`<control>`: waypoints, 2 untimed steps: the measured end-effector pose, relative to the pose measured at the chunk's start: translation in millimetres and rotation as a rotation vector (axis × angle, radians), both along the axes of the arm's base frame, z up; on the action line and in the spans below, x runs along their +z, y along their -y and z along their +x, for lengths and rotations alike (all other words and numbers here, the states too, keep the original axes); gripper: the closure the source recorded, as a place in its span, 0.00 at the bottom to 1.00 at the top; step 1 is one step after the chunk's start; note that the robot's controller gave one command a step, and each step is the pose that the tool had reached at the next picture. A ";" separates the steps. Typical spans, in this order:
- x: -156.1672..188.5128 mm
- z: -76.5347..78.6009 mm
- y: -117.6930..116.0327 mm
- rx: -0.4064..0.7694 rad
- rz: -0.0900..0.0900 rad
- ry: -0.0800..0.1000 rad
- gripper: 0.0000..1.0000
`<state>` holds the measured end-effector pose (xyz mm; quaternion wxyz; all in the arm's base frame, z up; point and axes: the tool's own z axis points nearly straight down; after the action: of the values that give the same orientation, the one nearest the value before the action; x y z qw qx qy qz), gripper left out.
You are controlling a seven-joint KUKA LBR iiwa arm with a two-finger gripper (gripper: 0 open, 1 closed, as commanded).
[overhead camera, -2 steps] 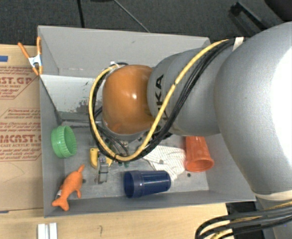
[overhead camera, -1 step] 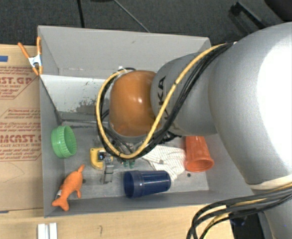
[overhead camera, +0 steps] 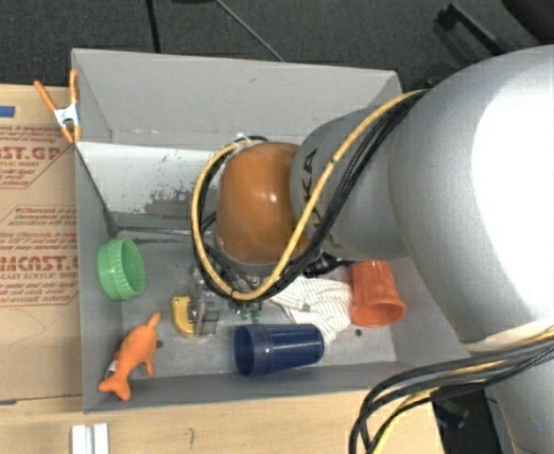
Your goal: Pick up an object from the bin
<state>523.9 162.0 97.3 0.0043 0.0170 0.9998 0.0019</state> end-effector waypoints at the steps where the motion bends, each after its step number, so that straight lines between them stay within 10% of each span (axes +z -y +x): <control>1: 0.0 0.0 0.0 0.000 0.000 0.000 1.00; 2: 9.9 -2.4 -3.3 -0.028 -0.002 -0.007 1.00</control>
Offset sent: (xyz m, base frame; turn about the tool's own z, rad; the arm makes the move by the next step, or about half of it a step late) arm -0.0028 0.0085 0.0276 0.0660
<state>521.5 165.3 107.2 0.0006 0.0311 0.9995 0.0006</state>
